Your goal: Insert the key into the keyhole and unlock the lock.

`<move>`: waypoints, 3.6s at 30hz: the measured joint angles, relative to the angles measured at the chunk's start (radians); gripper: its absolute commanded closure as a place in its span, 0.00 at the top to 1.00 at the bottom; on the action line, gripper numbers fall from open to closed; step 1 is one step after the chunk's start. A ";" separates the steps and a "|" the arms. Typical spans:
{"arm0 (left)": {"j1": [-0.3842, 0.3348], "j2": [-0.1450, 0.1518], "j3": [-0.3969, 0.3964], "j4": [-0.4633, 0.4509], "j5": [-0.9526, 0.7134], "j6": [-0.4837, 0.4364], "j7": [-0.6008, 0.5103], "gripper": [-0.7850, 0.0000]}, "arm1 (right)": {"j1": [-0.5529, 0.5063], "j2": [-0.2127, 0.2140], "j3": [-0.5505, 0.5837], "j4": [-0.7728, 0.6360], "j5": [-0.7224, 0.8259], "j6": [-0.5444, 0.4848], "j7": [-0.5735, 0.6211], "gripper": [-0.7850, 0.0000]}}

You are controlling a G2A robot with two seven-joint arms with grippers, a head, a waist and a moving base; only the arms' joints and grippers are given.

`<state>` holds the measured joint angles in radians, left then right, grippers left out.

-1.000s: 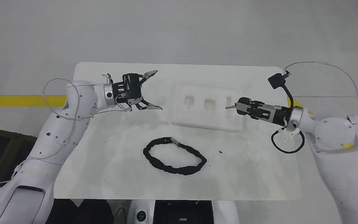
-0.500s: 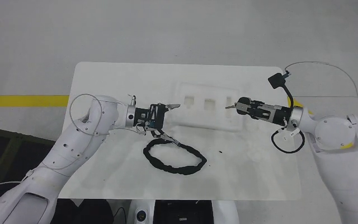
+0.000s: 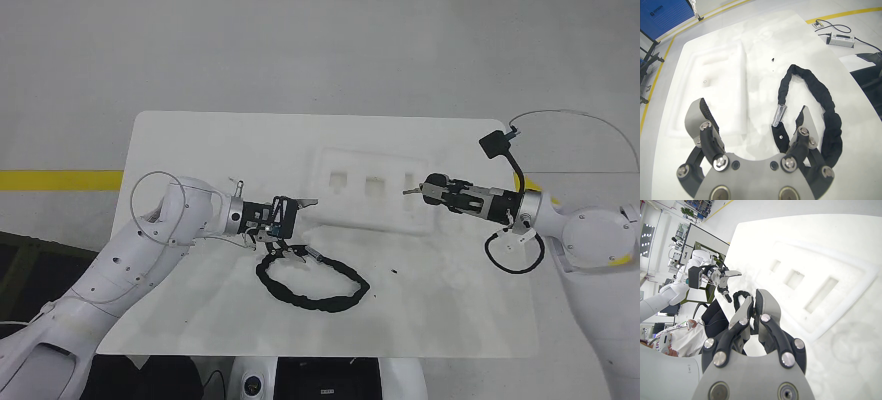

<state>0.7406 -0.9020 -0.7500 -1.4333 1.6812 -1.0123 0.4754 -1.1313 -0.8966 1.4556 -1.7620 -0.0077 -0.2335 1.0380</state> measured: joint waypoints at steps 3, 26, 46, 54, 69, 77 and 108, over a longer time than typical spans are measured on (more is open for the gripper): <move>0.000 0.000 0.000 0.000 0.000 0.000 0.000 1.00 | 0.000 0.000 0.000 0.000 0.000 0.000 0.000 0.00; -0.063 0.028 0.190 -0.028 0.057 0.000 -0.073 1.00 | 0.000 0.000 0.000 0.000 0.000 0.000 0.000 0.00; -0.201 -0.003 0.364 0.057 -0.053 0.000 -0.156 0.79 | 0.000 0.000 0.000 0.000 0.000 0.000 0.000 0.00; -0.202 -0.022 0.374 0.093 -0.078 0.000 -0.180 0.67 | 0.000 0.000 0.000 0.000 0.000 0.000 0.000 0.00; -0.188 -0.048 0.357 0.140 -0.086 0.000 -0.184 0.04 | 0.000 0.000 0.000 0.000 0.000 0.000 0.000 0.00; -0.178 -0.054 0.331 0.155 -0.115 0.000 -0.169 0.00 | 0.000 0.000 0.000 0.000 0.000 0.000 0.000 0.00; 0.122 0.043 0.033 -0.041 -0.176 0.316 -0.105 0.00 | -0.013 -0.027 -0.208 -0.094 0.035 0.102 -0.043 0.00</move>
<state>0.8630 -0.8591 -0.7173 -1.4747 1.5049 -0.6966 0.3709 -1.1446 -0.9239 1.2478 -1.8561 0.0270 -0.1318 0.9950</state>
